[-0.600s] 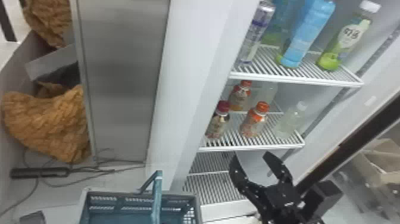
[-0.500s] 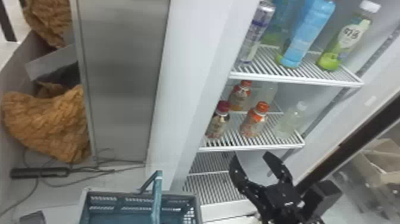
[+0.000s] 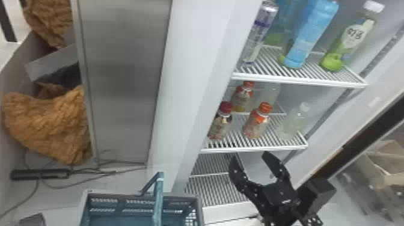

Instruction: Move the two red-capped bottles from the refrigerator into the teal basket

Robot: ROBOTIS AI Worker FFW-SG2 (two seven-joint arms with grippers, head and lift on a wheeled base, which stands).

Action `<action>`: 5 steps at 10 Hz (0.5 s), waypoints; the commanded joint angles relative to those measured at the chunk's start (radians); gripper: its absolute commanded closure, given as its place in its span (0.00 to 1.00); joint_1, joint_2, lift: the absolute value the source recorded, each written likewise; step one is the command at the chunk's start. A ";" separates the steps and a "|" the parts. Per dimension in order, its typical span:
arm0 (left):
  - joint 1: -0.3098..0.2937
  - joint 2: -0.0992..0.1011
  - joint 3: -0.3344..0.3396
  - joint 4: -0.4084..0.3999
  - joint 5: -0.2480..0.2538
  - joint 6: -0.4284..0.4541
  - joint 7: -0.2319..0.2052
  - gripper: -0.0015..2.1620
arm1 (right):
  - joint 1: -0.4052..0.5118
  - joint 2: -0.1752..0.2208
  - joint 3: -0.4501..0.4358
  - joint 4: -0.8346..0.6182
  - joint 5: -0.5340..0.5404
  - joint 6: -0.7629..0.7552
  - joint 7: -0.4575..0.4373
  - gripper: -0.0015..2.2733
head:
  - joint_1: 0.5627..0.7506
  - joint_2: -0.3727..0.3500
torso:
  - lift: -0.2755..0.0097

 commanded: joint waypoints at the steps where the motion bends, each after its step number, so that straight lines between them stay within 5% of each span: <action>1: 0.000 0.000 0.000 0.000 0.001 0.000 0.000 0.54 | -0.036 -0.007 0.010 0.043 0.001 -0.026 0.001 0.05 | 0.70 0.03 | 0.18; 5: 0.000 0.000 0.000 0.000 0.005 0.000 0.000 0.54 | -0.136 -0.030 0.048 0.153 -0.005 -0.080 0.001 0.05 | 0.70 0.03 | 0.18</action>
